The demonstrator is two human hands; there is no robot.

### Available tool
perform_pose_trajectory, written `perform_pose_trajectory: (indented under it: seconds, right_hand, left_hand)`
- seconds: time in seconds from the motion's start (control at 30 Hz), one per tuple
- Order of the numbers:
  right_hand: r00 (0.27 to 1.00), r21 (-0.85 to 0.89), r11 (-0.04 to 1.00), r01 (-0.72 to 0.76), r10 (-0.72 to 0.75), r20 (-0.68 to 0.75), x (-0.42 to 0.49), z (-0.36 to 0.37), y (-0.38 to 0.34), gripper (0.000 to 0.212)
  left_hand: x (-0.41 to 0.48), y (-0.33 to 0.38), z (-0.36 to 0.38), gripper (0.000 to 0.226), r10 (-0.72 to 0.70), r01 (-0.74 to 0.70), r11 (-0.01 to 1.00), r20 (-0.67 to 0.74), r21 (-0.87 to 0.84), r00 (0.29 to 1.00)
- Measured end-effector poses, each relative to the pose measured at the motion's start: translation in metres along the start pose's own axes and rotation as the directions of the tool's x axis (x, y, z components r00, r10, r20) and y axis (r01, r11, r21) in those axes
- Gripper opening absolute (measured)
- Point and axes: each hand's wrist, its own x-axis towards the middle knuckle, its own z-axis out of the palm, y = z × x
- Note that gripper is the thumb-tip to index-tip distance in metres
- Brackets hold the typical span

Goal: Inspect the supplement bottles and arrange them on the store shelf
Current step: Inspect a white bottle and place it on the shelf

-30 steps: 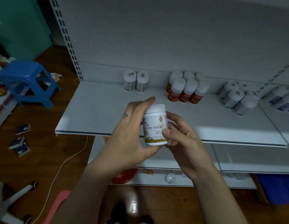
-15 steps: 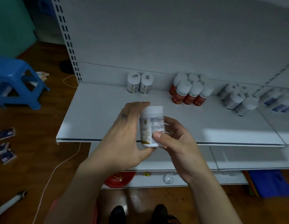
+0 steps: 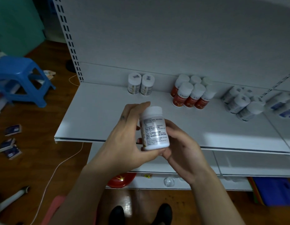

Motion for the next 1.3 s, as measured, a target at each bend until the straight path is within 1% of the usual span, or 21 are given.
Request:
perform_pose_trajectory:
  seconds: [0.1,0.2,0.3,0.37,0.43,0.5,0.53,0.6,0.63,0.67,0.7,0.8,0.83,0.9,0.97,1.03,1.1,1.2,1.3]
  right_hand:
    - [0.996,-0.100,0.995,0.029,-0.038,-0.082,0.000,-0.004,0.000,0.049]
    - [0.983,-0.291,0.955,0.062,-0.109,-0.149,0.001,-0.003,0.001,0.051]
    - [0.967,-0.477,0.875,0.082,-0.187,-0.175,0.000,0.003,0.004,0.053]
    - [0.954,-0.518,0.852,0.082,-0.218,-0.207,-0.002,0.007,0.006,0.057]
    - [0.948,-0.526,0.847,0.084,-0.231,-0.221,-0.005,0.011,0.006,0.060]
    - [0.947,-0.518,0.852,0.078,-0.226,-0.230,-0.007,0.015,0.007,0.058]
    - [0.947,-0.512,0.855,0.082,-0.228,-0.228,-0.007,0.017,0.007,0.053]
    - [0.948,-0.463,0.882,0.089,-0.218,-0.233,-0.007,0.020,0.006,0.033]
    - [0.953,-0.405,0.911,0.079,-0.189,-0.239,-0.006,0.021,0.006,0.025]
    - [0.962,-0.339,0.939,0.058,-0.143,-0.231,-0.006,0.022,0.006,0.023]
    - [0.975,-0.282,0.959,0.032,-0.092,-0.204,-0.006,0.022,0.007,0.026]
    - [0.997,-0.187,0.982,-0.034,0.019,-0.079,-0.007,0.022,0.010,0.043]
    - [0.998,-0.154,0.987,-0.043,0.036,-0.046,-0.007,0.022,0.011,0.047]
    - [0.999,-0.108,0.994,-0.033,0.029,-0.033,-0.007,0.022,0.015,0.051]
    - [0.995,-0.143,0.990,0.003,-0.017,-0.096,-0.007,0.024,0.019,0.051]
    - [0.978,-0.252,0.967,0.037,-0.086,-0.188,-0.007,0.028,0.023,0.054]
    - [0.958,-0.357,0.933,0.049,-0.145,-0.248,-0.008,0.033,0.025,0.061]
    - [0.938,-0.465,0.884,0.051,-0.202,-0.280,-0.010,0.037,0.021,0.063]
    - [0.937,-0.483,0.874,0.055,-0.213,-0.278,-0.009,0.037,0.020,0.058]
  left_hand:
    - [-0.002,0.004,0.001,0.096,-0.014,0.014,1.000,0.035,0.025,0.999]
    - [-0.003,0.008,0.002,0.095,-0.046,0.042,0.997,0.065,0.060,0.997]
    - [-0.003,0.008,0.001,0.087,-0.011,-0.002,0.986,0.082,0.165,0.997]
    - [-0.005,0.005,0.001,0.084,0.027,-0.036,0.977,0.046,0.212,0.999]
    - [-0.007,0.003,0.000,0.084,0.028,-0.031,0.973,0.020,0.229,0.999]
    - [-0.009,0.002,-0.002,0.083,0.008,-0.009,0.976,0.007,0.219,1.000]
    - [-0.011,0.002,-0.003,0.081,0.002,-0.001,0.979,-0.005,0.203,1.000]
    - [-0.014,0.002,-0.007,0.079,-0.003,0.009,0.989,-0.041,0.146,0.999]
    - [-0.016,0.001,-0.009,0.079,-0.008,0.014,0.995,-0.057,0.103,0.998]
    - [-0.018,0.001,-0.011,0.079,-0.023,0.027,0.998,-0.064,0.056,0.998]
    - [-0.020,0.000,-0.013,0.080,-0.048,0.049,0.999,-0.052,0.010,0.997]
    - [-0.025,-0.004,-0.017,0.085,-0.109,0.111,0.990,0.027,-0.085,0.994]
    - [-0.026,-0.006,-0.017,0.085,-0.120,0.125,0.985,0.043,-0.115,0.992]
    - [-0.027,-0.009,-0.018,0.087,-0.135,0.143,0.976,0.064,-0.166,0.989]
    - [-0.028,-0.011,-0.017,0.091,-0.122,0.134,0.979,0.083,-0.152,0.989]
    - [-0.027,-0.012,-0.014,0.094,-0.080,0.086,0.993,0.078,-0.078,0.994]
    - [-0.023,-0.014,-0.011,0.093,-0.030,0.029,0.999,0.045,0.020,0.999]
    - [-0.017,-0.015,-0.011,0.093,0.018,-0.020,0.993,0.024,0.115,1.000]
    - [-0.014,-0.015,-0.013,0.092,0.033,-0.038,0.992,0.037,0.123,0.999]
